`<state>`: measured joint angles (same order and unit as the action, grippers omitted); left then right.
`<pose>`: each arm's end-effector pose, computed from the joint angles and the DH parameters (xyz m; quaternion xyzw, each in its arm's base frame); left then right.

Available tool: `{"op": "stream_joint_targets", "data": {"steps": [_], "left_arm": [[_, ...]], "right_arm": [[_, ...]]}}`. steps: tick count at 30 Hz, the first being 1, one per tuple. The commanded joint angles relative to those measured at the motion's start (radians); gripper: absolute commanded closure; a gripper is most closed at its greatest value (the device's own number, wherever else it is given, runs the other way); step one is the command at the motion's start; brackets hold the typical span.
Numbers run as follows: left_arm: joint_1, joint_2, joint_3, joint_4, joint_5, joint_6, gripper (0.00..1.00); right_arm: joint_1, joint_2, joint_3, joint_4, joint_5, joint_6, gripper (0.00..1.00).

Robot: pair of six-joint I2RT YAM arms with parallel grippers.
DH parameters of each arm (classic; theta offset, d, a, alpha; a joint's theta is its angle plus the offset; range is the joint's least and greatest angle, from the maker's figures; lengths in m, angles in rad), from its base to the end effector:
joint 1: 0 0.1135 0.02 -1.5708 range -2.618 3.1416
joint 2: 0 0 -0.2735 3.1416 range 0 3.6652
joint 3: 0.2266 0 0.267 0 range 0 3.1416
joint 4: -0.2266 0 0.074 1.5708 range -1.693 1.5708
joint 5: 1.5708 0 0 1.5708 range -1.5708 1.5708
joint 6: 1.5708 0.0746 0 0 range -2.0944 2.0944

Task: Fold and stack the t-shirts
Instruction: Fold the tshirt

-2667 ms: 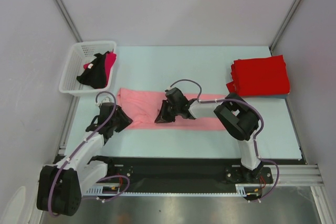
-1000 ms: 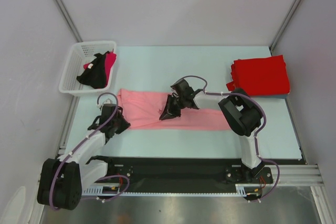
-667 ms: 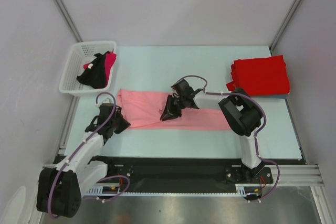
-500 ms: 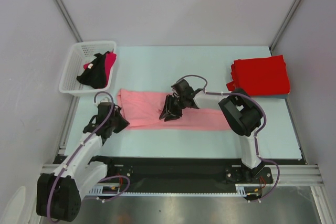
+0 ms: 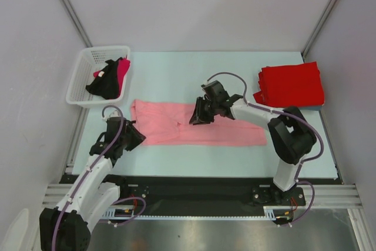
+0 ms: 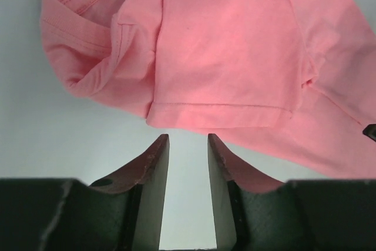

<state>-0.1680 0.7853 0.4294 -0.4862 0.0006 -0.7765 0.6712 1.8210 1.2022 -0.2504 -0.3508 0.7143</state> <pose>0.1876 -0.0319 0.1616 -0.2798 0.8915 -0.1623 0.3172 0.3188 0.2859 0.1664 -0.0400 0.9258 0.3422 0.1557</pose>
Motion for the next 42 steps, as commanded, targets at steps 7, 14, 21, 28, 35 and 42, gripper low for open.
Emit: {"op": "stream_joint_targets", "data": {"steps": [7, 14, 21, 28, 35, 42], "left_arm": [[-0.001, 0.021, 0.109, 0.173, -0.048, 0.043, 0.65], [0.007, 0.184, 0.178, 0.253, -0.169, 0.031, 0.37], [0.01, 0.515, 0.429, 0.272, -0.27, -0.062, 0.48], [-0.021, 0.811, 0.618, 0.172, -0.258, -0.294, 0.49], [-0.041, 1.038, 0.856, -0.027, -0.295, -0.391, 0.5], [-0.042, 1.098, 0.92, -0.112, -0.335, -0.481, 0.57]], "right_arm": [[-0.025, -0.256, -0.173, -0.139, 0.306, -0.147, 0.79], [-0.035, -0.486, -0.341, -0.148, 0.421, -0.157, 0.73], [-0.035, -0.658, -0.443, -0.107, 0.424, -0.193, 0.73], [-0.041, -0.701, -0.466, -0.104, 0.437, -0.203, 0.72], [-0.044, -0.697, -0.477, -0.086, 0.414, -0.207, 0.72], [-0.053, -0.7, -0.481, -0.09, 0.408, -0.207, 0.72]]}}
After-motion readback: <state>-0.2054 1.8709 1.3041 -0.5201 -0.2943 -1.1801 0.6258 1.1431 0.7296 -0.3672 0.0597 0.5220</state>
